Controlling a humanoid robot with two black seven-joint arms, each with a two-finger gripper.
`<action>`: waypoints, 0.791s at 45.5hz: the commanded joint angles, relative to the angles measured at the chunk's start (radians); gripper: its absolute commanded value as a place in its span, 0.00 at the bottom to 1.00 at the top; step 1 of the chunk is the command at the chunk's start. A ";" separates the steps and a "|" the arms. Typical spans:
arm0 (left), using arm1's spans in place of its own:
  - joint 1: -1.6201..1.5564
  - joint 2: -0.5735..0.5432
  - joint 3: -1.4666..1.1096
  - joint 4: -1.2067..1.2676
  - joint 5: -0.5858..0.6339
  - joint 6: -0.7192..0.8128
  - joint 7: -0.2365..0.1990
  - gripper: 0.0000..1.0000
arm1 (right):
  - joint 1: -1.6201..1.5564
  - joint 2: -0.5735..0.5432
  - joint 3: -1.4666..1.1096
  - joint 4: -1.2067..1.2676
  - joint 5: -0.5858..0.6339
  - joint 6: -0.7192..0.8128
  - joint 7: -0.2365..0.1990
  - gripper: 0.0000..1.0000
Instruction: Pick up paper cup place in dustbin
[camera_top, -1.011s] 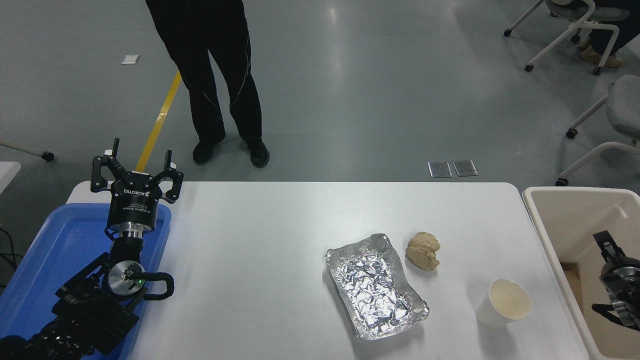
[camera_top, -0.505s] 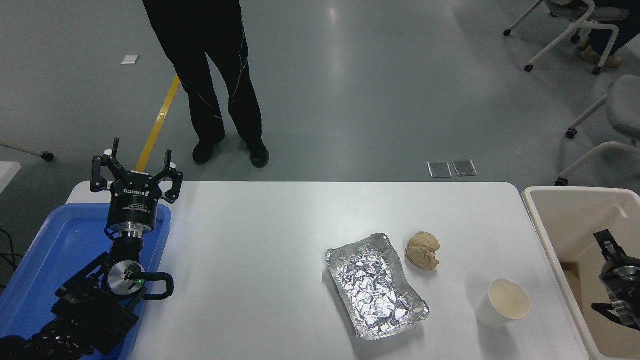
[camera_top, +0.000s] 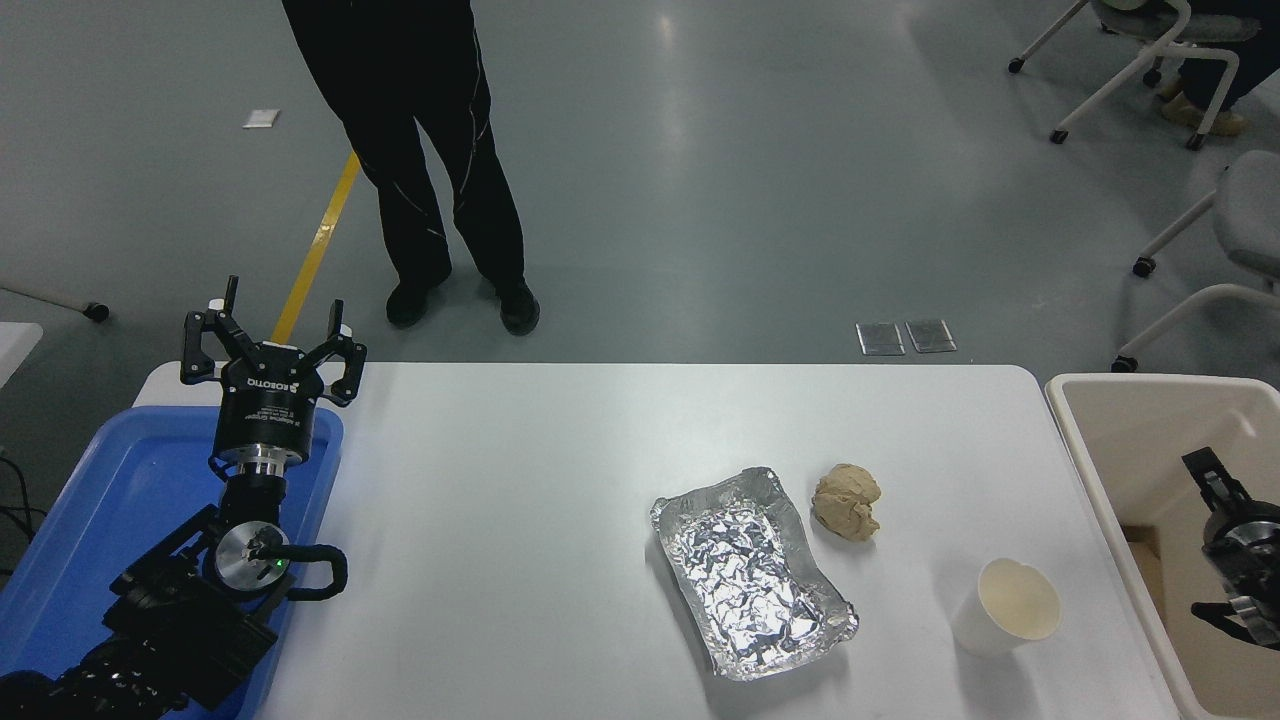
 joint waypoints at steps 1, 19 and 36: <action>0.002 0.000 0.000 0.002 0.000 0.001 0.000 0.99 | 0.019 -0.018 -0.181 0.005 0.000 0.018 0.011 1.00; 0.002 0.000 0.000 0.000 0.002 0.001 0.000 0.99 | 0.360 -0.210 -0.189 0.410 -0.002 0.136 0.014 1.00; 0.000 0.000 0.000 0.000 0.002 -0.001 0.000 0.99 | 0.976 -0.127 -0.551 0.801 -0.154 0.364 0.037 1.00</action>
